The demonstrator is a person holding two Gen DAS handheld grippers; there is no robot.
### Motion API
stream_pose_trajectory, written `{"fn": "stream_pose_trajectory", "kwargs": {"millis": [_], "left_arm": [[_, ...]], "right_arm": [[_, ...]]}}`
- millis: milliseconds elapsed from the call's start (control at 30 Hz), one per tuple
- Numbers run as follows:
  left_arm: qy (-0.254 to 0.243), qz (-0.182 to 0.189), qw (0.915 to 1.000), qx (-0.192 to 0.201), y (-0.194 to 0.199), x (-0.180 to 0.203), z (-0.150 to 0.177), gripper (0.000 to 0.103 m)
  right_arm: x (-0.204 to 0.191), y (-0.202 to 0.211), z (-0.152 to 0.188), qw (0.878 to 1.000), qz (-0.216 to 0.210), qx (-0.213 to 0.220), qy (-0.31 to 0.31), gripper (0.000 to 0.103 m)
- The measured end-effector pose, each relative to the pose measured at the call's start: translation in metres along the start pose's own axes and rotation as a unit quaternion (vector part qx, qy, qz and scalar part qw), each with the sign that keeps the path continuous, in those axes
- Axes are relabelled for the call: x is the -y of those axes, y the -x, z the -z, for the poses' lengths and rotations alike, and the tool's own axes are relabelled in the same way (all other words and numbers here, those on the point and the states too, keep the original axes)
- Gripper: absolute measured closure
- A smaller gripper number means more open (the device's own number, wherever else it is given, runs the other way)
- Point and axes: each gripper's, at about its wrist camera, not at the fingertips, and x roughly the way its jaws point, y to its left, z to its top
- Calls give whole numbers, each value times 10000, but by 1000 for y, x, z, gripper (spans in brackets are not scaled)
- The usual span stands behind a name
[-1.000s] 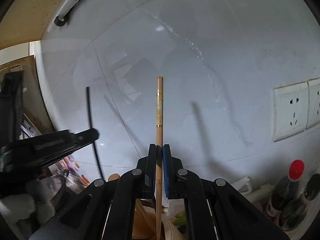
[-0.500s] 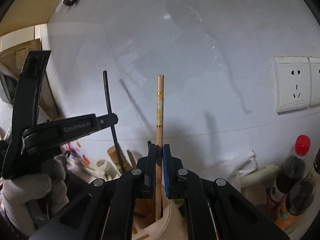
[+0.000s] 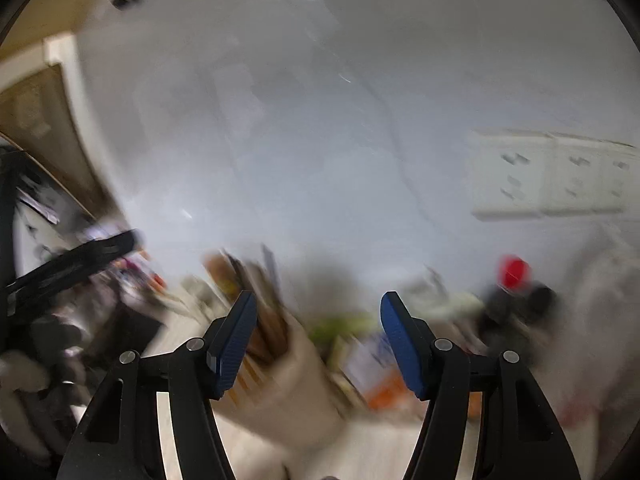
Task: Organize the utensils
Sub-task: 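Lower both chopsticks into the cream holder and open both tools, then grasp a dark chopstick with the right tool while the left tool moves over the mat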
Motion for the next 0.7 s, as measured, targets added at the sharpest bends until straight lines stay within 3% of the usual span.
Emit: {"fn": "stream_pose_trajectory", "kwargs": {"millis": [167,300,367,467,533,700], "left_arm": [[-7,-281,9953,-927,-9,-7,77,0],[-140,-512,9829,-1764,-31,-10,148,0],[-237,-608,9742,-2161,-43,-8,183,0],[-277,-685,9606,-2679,-62,-11,228,0],[-320,-697,9542,-2890,-68,-9,246,0],[-370,-811,9402,-3287,-80,-12,280,0]], "right_arm": [[13,-4,47,9960,192,-871,5,37],[19,-30,102,9833,28,-1822,31,37],[17,-51,135,9723,-74,-2333,107,43],[11,-79,180,9533,-282,-3000,200,60],[7,-95,207,9408,-361,-3358,293,67],[-8,-119,256,9167,-446,-3915,667,72]]}}
